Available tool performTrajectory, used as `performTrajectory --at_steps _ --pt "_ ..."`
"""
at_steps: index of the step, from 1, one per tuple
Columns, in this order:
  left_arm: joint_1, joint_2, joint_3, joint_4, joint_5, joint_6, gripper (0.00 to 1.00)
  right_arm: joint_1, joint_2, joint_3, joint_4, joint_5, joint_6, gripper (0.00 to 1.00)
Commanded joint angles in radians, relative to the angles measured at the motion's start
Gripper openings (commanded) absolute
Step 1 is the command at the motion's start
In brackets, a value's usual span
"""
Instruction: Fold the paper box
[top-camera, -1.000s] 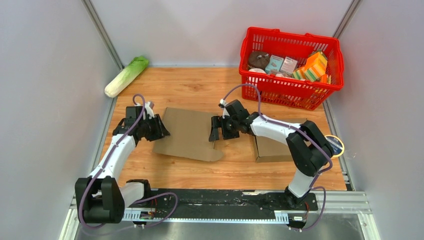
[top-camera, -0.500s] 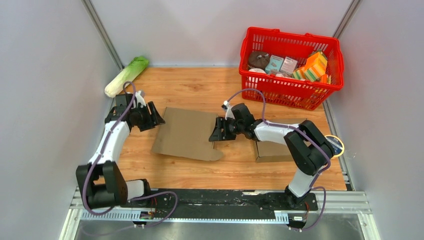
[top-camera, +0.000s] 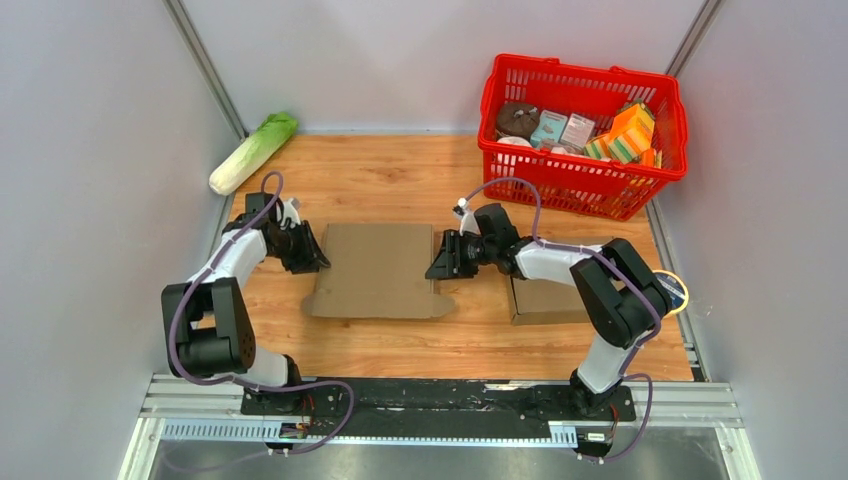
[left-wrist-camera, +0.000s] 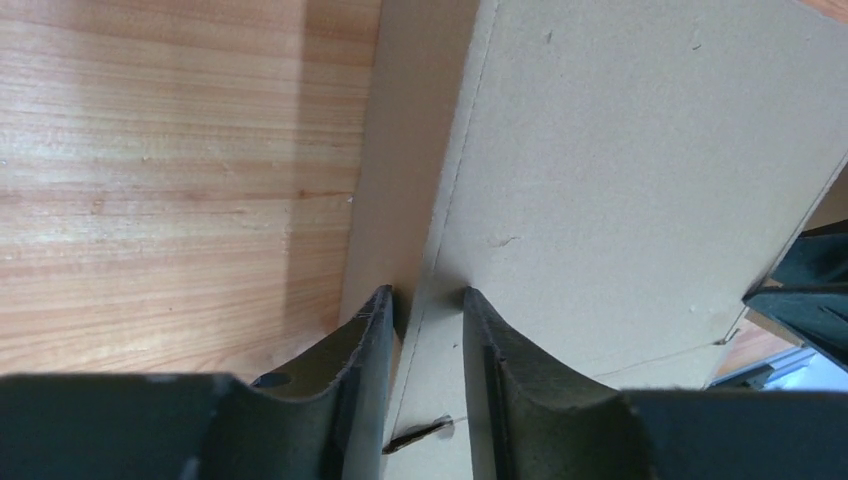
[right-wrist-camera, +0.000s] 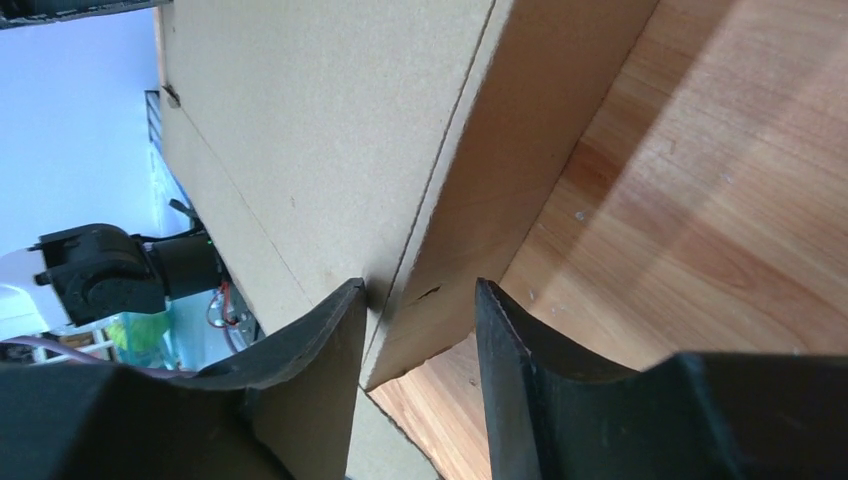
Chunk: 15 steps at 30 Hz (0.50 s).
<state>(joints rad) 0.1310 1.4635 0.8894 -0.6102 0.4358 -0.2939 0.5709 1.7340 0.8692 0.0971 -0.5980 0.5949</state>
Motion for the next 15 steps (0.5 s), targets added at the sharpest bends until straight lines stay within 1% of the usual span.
performTrajectory --at_steps 1,4,5,7,8,9,11,13,15 --pt "0.002 -0.049 -0.043 0.027 0.01 -0.017 0.36 -0.022 0.019 0.027 0.058 -0.078 0.068 0.45" --pt "0.002 -0.068 -0.085 0.081 0.059 -0.06 0.38 -0.045 0.035 0.017 0.119 -0.132 0.154 0.4" --pt "0.002 -0.077 -0.101 0.127 0.069 -0.091 0.38 -0.049 0.041 0.014 0.127 -0.138 0.176 0.37" --pt "0.002 -0.098 -0.133 0.151 0.084 -0.112 0.39 -0.063 0.044 0.011 0.131 -0.143 0.184 0.34" --pt "0.002 -0.129 -0.142 0.176 0.089 -0.131 0.43 -0.072 0.05 0.008 0.131 -0.141 0.192 0.3" --pt "0.002 -0.15 -0.155 0.187 0.092 -0.137 0.46 -0.078 0.052 -0.002 0.142 -0.144 0.2 0.29" --pt "0.002 -0.217 -0.158 0.167 0.075 -0.13 0.57 -0.092 0.061 -0.021 0.185 -0.167 0.224 0.28" --pt "0.002 -0.264 -0.146 0.126 0.031 -0.122 0.74 -0.108 0.068 -0.039 0.225 -0.187 0.25 0.26" --pt "0.004 -0.319 -0.138 0.099 0.012 -0.106 0.75 -0.117 0.075 -0.045 0.228 -0.189 0.246 0.23"
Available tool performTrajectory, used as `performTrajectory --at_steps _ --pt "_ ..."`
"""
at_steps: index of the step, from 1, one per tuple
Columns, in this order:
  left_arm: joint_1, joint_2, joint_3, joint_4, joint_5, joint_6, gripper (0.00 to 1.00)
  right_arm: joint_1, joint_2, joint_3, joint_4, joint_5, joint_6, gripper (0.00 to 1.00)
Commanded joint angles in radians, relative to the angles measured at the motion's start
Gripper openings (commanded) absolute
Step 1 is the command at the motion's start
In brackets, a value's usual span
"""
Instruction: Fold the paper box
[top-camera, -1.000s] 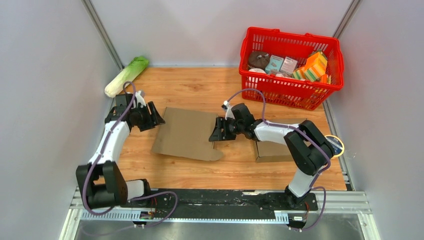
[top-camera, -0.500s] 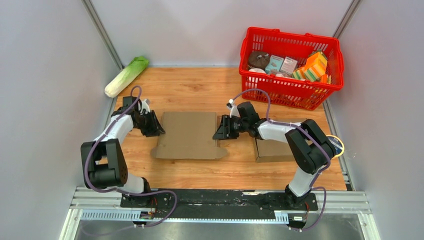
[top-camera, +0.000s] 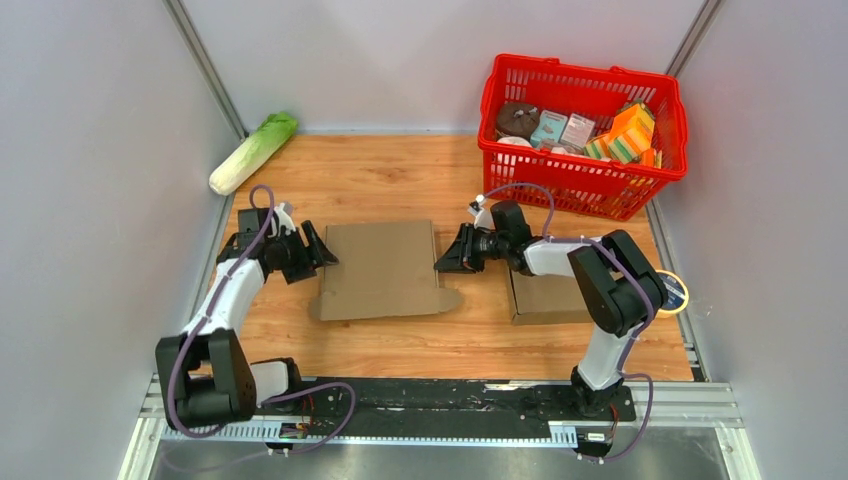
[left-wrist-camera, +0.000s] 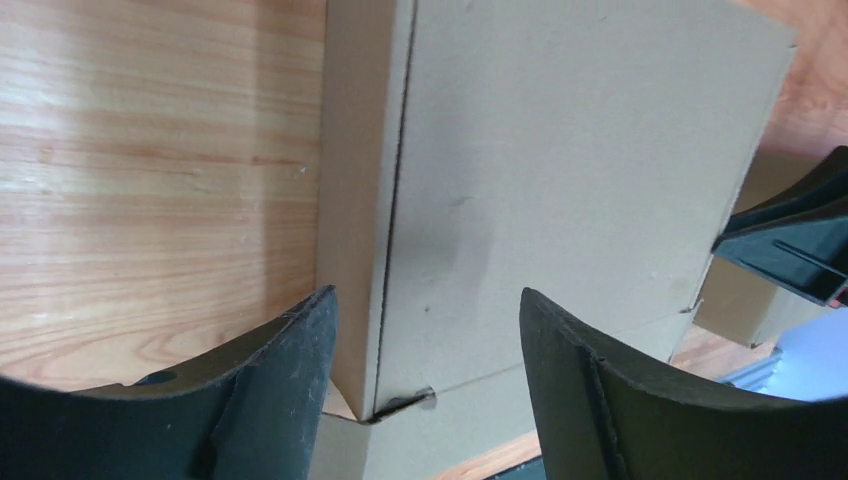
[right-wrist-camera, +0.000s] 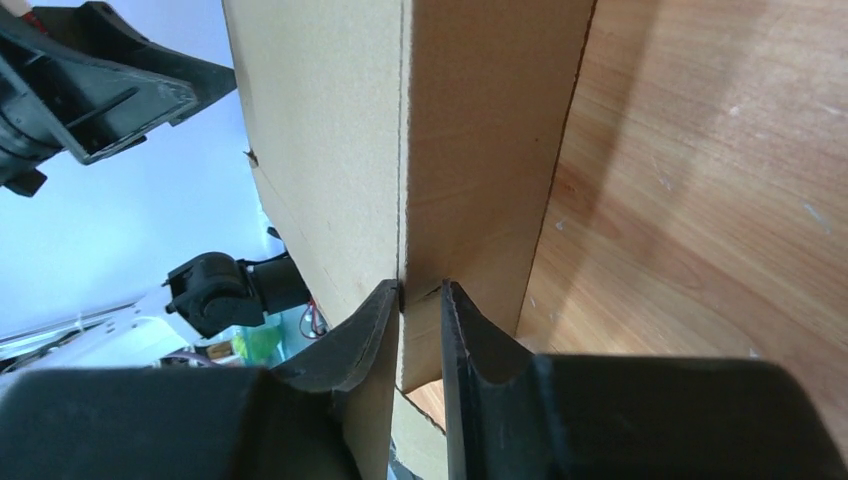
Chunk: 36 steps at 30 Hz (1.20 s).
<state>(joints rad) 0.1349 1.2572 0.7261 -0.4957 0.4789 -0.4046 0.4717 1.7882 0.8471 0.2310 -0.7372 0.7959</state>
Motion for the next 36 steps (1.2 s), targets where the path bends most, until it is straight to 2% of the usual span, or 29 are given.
performTrajectory --at_steps 1,9,15,19,21,26,32,36 --pt "0.0 -0.126 0.024 -0.03 -0.033 0.006 0.76 -0.022 0.023 -0.031 0.094 -0.042 0.043 0.22" --pt "0.069 -0.139 -0.034 0.02 0.021 -0.025 0.77 -0.054 0.008 -0.054 0.021 0.004 -0.033 0.17" --pt "0.069 -0.068 -0.073 0.106 0.113 -0.037 0.78 -0.088 0.017 -0.086 0.022 0.012 -0.049 0.17" --pt "0.068 -0.07 -0.161 0.316 0.242 -0.13 0.79 -0.093 0.014 -0.088 0.021 0.01 -0.06 0.18" --pt "0.066 -0.081 -0.189 0.353 0.282 -0.152 0.79 -0.093 0.016 -0.083 0.011 0.012 -0.066 0.18" --pt "0.065 -0.082 -0.175 0.267 0.253 -0.109 0.79 -0.094 0.04 -0.06 0.002 0.013 -0.073 0.18" --pt "0.065 -0.111 -0.218 0.322 0.231 -0.191 0.8 -0.108 0.036 -0.077 -0.013 0.039 -0.093 0.17" --pt "0.063 -0.074 -0.209 0.292 0.242 -0.174 0.8 -0.114 0.039 -0.079 -0.015 0.042 -0.096 0.17"
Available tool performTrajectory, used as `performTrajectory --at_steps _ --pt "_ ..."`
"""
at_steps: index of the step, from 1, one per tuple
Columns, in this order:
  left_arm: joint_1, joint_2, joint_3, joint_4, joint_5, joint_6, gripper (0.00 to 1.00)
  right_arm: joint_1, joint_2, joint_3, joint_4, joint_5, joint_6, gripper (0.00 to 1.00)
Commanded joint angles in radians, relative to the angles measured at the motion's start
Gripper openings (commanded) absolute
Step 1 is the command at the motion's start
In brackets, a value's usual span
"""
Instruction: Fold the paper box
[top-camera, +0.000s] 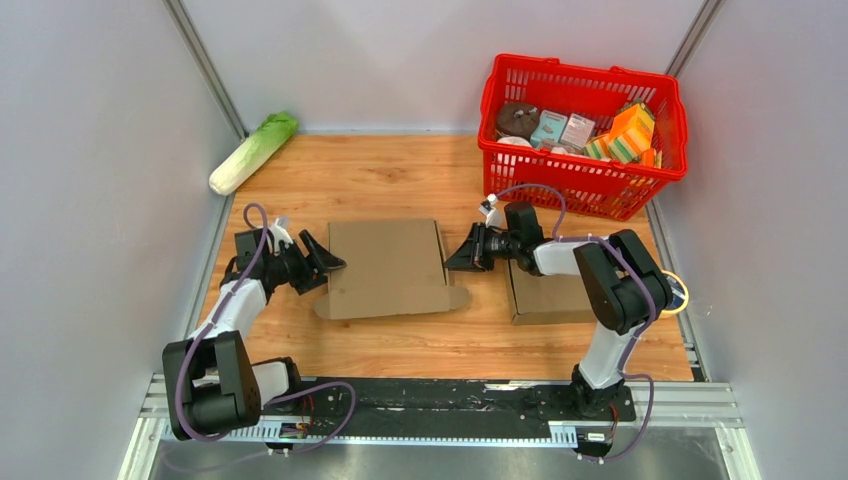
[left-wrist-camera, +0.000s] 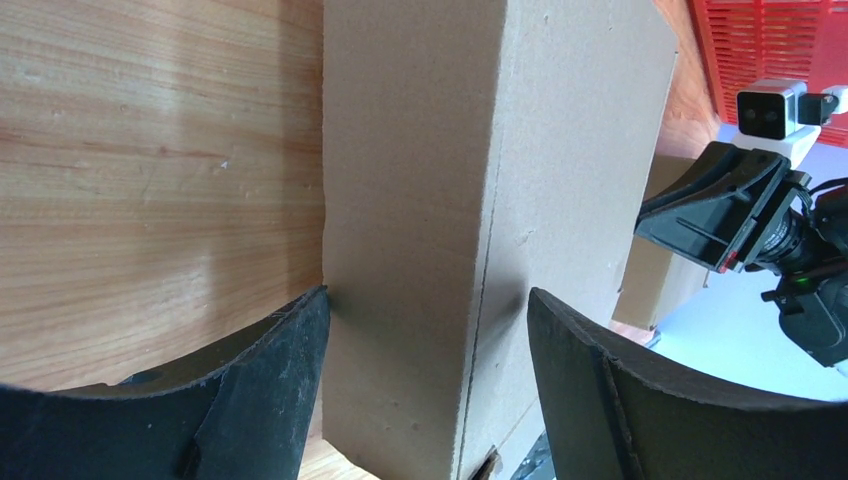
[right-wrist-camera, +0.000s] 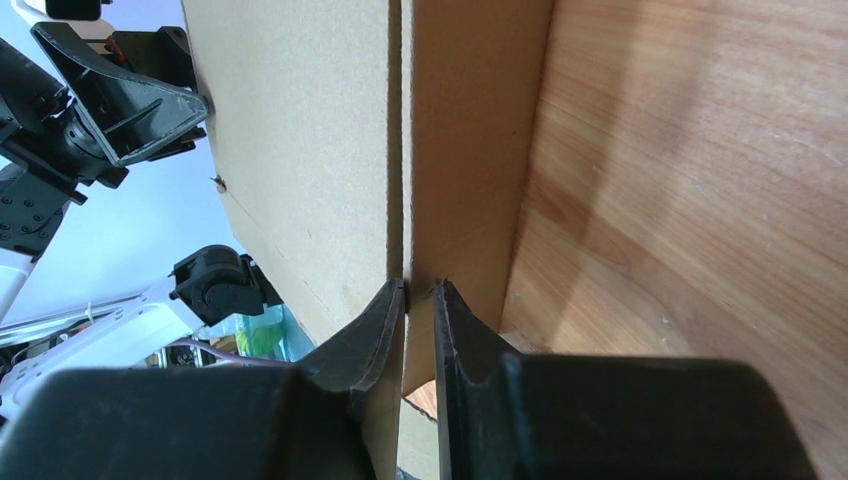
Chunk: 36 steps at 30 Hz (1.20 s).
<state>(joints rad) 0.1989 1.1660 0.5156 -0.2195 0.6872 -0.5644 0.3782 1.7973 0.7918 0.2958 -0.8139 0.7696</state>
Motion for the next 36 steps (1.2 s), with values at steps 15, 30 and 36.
performTrajectory --at_steps 15,30,36 --pt "-0.105 0.018 -0.026 0.186 0.109 -0.149 0.61 0.022 -0.016 0.023 -0.084 0.064 -0.061 0.28" --pt "-0.104 -0.049 0.058 0.031 0.103 -0.189 0.27 0.09 -0.246 0.167 -0.452 0.182 -0.33 0.9" --pt "-0.104 -0.028 0.063 0.025 0.104 -0.184 0.22 0.202 -0.352 0.23 -0.685 0.594 -0.547 1.0"
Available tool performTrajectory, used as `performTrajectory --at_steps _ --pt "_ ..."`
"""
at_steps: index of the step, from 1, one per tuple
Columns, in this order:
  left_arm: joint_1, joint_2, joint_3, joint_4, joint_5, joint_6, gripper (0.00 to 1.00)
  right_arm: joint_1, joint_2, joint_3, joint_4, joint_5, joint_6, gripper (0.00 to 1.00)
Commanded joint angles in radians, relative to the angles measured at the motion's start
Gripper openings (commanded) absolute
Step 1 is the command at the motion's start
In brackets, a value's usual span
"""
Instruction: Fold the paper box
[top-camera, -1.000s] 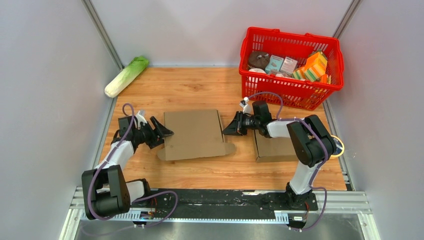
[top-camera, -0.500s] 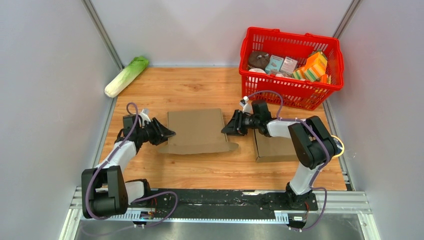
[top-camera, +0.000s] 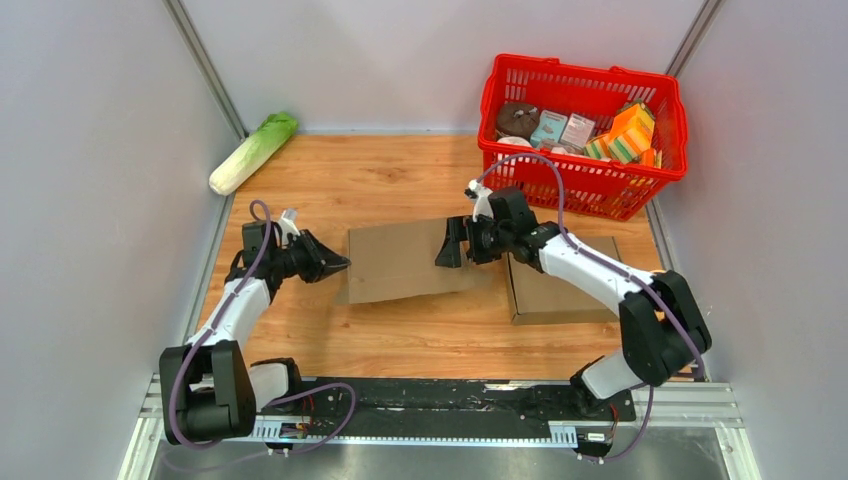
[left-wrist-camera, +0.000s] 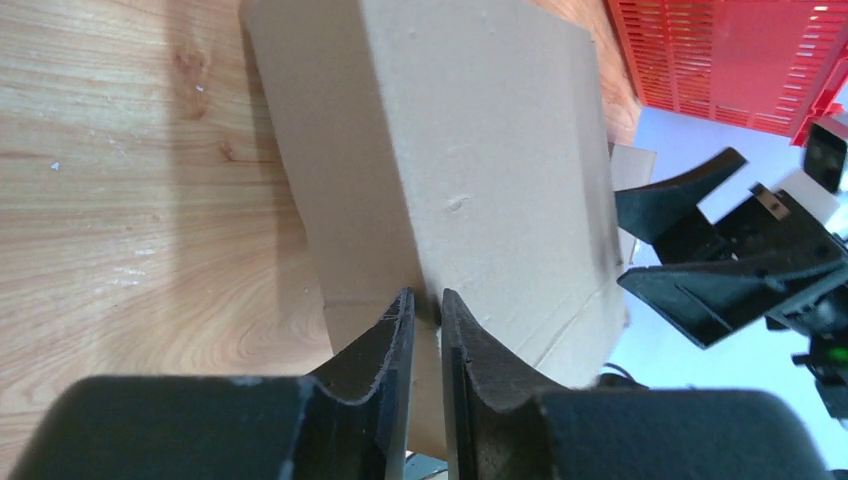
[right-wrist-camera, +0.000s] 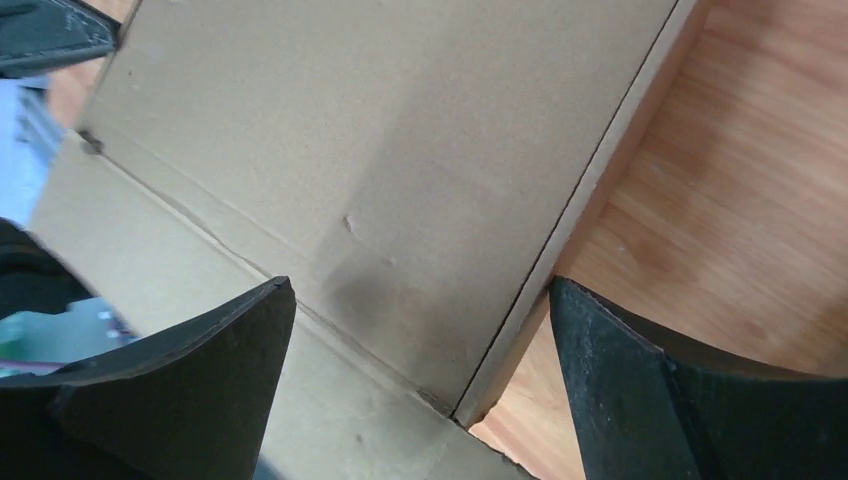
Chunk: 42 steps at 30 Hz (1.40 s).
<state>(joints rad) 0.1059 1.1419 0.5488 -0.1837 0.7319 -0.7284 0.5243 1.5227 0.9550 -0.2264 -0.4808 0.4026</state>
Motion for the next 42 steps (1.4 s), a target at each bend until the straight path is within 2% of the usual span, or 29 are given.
performTrajectory --at_steps 1,2,6,10,12,13,16,18,19,20,23,25,26,27,29,30,31,33,37,41,42 --pt "-0.011 -0.002 0.03 -0.011 0.057 -0.019 0.22 0.072 -0.084 0.073 -0.171 0.295 -0.18 1.0" --pt "-0.012 -0.002 0.034 -0.028 0.058 -0.014 0.21 0.086 -0.108 0.073 -0.186 0.332 -0.188 1.0" --pt "-0.011 -0.017 0.045 -0.066 0.034 0.024 0.19 0.209 -0.176 0.047 -0.194 0.655 -0.28 1.0" --pt "-0.011 0.005 0.04 -0.056 0.018 0.026 0.17 0.267 -0.173 0.07 -0.256 0.662 -0.286 1.0" --pt "-0.009 -0.007 0.042 -0.094 -0.005 0.052 0.24 0.356 -0.216 0.044 -0.235 0.758 -0.344 1.0" --pt "-0.008 -0.02 0.036 -0.105 -0.038 0.058 0.26 0.473 -0.237 0.022 -0.185 0.787 -0.426 1.0" --pt "0.006 -0.093 0.028 -0.143 -0.1 0.073 0.35 0.67 -0.282 -0.048 -0.088 0.895 -0.496 1.0" --pt "0.009 -0.134 0.033 -0.174 -0.121 0.076 0.42 0.729 -0.263 -0.07 -0.051 0.976 -0.516 1.0" --pt "0.011 -0.143 0.039 -0.187 -0.127 0.081 0.45 0.718 -0.254 -0.058 -0.057 0.975 -0.477 1.0" --pt "0.011 -0.149 0.039 -0.191 -0.121 0.086 0.53 0.694 -0.236 -0.038 -0.076 0.964 -0.334 1.0" --pt "0.011 -0.145 0.033 -0.197 -0.091 0.102 0.6 0.556 -0.172 0.076 -0.233 0.809 -0.121 1.0" --pt "0.011 -0.136 -0.018 -0.153 -0.046 0.078 0.61 0.435 -0.165 0.117 -0.284 0.643 -0.076 1.0" --pt "0.009 -0.137 -0.039 -0.087 -0.034 0.043 0.64 0.389 -0.183 0.108 -0.271 0.563 -0.068 1.0" --pt "0.008 -0.137 -0.061 -0.051 -0.022 0.026 0.64 0.344 -0.199 0.088 -0.245 0.403 -0.065 1.0" --pt "0.0 -0.137 -0.116 0.04 0.003 -0.018 0.65 0.194 -0.208 0.038 -0.179 0.287 -0.053 1.0" --pt "-0.005 -0.133 -0.128 0.065 0.007 -0.026 0.65 0.137 -0.194 0.033 -0.169 0.168 -0.039 1.0" --pt "-0.008 -0.133 -0.148 0.093 -0.002 -0.029 0.65 0.032 -0.153 0.031 -0.141 0.101 -0.027 0.98" --pt "-0.009 -0.139 -0.17 0.122 -0.015 -0.039 0.65 -0.048 -0.102 0.039 -0.102 -0.063 -0.01 0.89" --pt "-0.011 -0.119 -0.213 0.272 -0.028 -0.069 0.65 -0.122 0.042 0.1 -0.045 -0.056 -0.027 0.8" --pt "-0.011 -0.064 -0.222 0.395 -0.028 -0.115 0.65 -0.138 0.111 0.111 0.067 0.022 0.045 0.63" --pt "-0.011 -0.038 -0.22 0.414 -0.026 -0.123 0.66 -0.138 0.12 0.097 0.096 0.046 0.062 0.61"
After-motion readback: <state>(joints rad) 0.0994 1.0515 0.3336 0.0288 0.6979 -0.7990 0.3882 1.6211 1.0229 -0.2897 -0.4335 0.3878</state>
